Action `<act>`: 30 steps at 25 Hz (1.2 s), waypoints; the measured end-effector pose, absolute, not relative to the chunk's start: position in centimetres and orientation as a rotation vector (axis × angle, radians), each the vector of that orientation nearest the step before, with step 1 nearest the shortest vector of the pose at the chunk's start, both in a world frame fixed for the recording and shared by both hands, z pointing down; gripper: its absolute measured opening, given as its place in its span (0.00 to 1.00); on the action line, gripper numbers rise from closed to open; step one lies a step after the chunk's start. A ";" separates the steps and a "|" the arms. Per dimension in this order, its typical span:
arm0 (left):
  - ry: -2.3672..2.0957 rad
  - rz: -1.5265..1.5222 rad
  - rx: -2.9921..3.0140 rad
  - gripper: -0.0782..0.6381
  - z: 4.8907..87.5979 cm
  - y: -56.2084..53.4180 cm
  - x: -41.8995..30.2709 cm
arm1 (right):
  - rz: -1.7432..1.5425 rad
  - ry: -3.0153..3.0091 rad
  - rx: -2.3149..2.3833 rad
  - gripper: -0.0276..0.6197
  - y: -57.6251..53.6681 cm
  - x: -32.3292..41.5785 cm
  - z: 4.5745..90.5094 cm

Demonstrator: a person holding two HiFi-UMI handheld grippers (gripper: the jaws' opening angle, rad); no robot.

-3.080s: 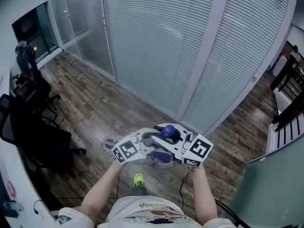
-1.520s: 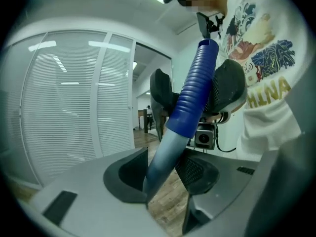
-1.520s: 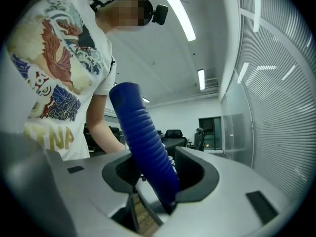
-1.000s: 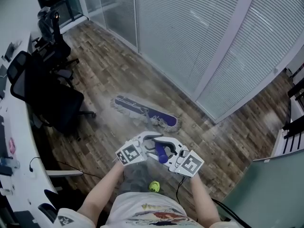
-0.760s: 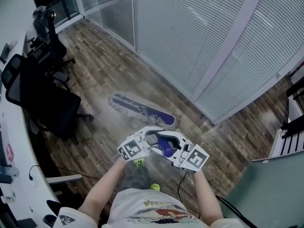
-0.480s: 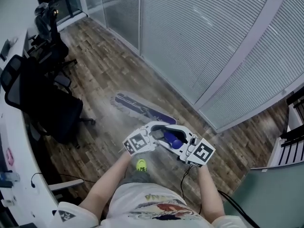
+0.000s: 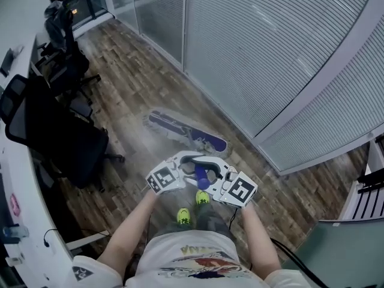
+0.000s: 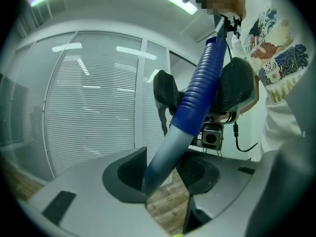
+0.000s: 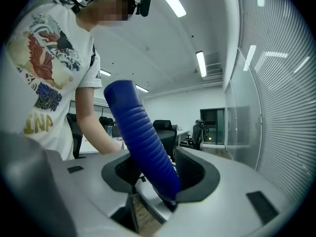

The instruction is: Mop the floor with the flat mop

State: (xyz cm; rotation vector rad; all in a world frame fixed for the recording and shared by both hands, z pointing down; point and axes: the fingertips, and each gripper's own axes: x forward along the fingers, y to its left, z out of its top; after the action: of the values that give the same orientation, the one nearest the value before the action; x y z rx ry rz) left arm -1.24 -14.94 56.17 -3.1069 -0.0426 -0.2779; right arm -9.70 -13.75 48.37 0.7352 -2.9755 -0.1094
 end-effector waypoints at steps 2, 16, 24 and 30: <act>0.003 -0.291 -3.111 0.33 56.8 -17.8 -1.2 | -0.094 -2.982 0.724 0.34 -16.4 -9.8 49.0; 0.146 -0.285 -3.110 0.33 55.9 -41.7 7.7 | 0.001 -3.027 0.764 0.34 -39.8 -0.2 48.1; 0.209 -0.278 -3.121 0.33 55.0 -49.4 11.2 | 0.014 -3.054 0.702 0.34 -47.3 3.4 47.0; 0.223 -0.339 -3.106 0.33 56.1 -48.5 10.1 | -0.019 -3.052 0.678 0.34 -46.3 2.1 47.9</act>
State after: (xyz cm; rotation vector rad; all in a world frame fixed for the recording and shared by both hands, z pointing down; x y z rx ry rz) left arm 10.07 -48.52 56.07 -3.1058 0.2227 -0.3393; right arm 2.06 -46.29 47.93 0.6780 -3.0519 -0.0193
